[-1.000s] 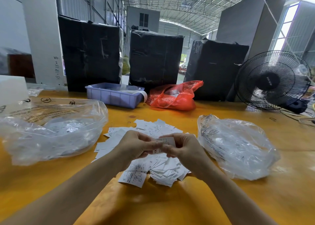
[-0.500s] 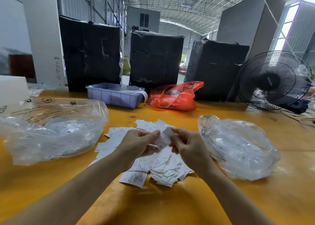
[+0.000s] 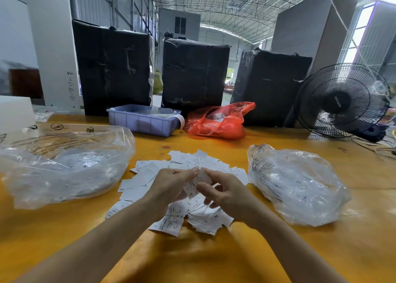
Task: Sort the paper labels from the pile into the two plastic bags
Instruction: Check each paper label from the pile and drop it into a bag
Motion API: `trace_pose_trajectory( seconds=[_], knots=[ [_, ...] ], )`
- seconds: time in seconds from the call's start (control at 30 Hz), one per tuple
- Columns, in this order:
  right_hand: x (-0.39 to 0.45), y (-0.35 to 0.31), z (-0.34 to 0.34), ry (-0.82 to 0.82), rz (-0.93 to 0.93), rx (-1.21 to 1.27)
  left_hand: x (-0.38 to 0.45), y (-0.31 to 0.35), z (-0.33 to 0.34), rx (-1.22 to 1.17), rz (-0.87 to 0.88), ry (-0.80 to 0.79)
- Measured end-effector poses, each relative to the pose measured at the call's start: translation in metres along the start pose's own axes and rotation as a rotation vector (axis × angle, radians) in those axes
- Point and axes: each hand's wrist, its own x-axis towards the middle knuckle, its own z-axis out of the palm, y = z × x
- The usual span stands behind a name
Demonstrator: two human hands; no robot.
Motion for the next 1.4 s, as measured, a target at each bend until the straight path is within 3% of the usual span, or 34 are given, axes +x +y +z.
trace_pose_trajectory(
  seconds=[0.2, 0.37, 0.63, 0.83, 0.97, 1.2, 1.4],
  knots=[
    [0.002, 0.003, -0.003, 0.226, 0.039, 0.303, 0.000, 0.003, -0.001, -0.085, -0.078, -0.110],
    [0.003, 0.005, -0.004, 0.339, 0.016, 0.240, 0.001, 0.000, -0.004, -0.132, -0.052, -0.150],
    [0.000, -0.003, -0.001, 0.185, -0.026, 0.086, 0.003, -0.004, -0.003, -0.080, -0.001, -0.068],
    [-0.002, -0.004, -0.001, 0.045, 0.059, 0.178, -0.002, -0.003, 0.002, -0.172, 0.025, 0.012],
    [-0.001, -0.003, 0.000, 0.134, 0.024, 0.224, 0.000, -0.003, 0.004, -0.232, 0.021, 0.042],
    [0.000, 0.000, -0.008, 0.231, 0.093, 0.228, 0.006, -0.003, 0.000, -0.112, 0.015, 0.019],
    [0.002, 0.004, -0.012, 0.274, 0.309, 0.344, 0.007, -0.001, -0.005, -0.074, -0.153, -0.047]
  ],
)
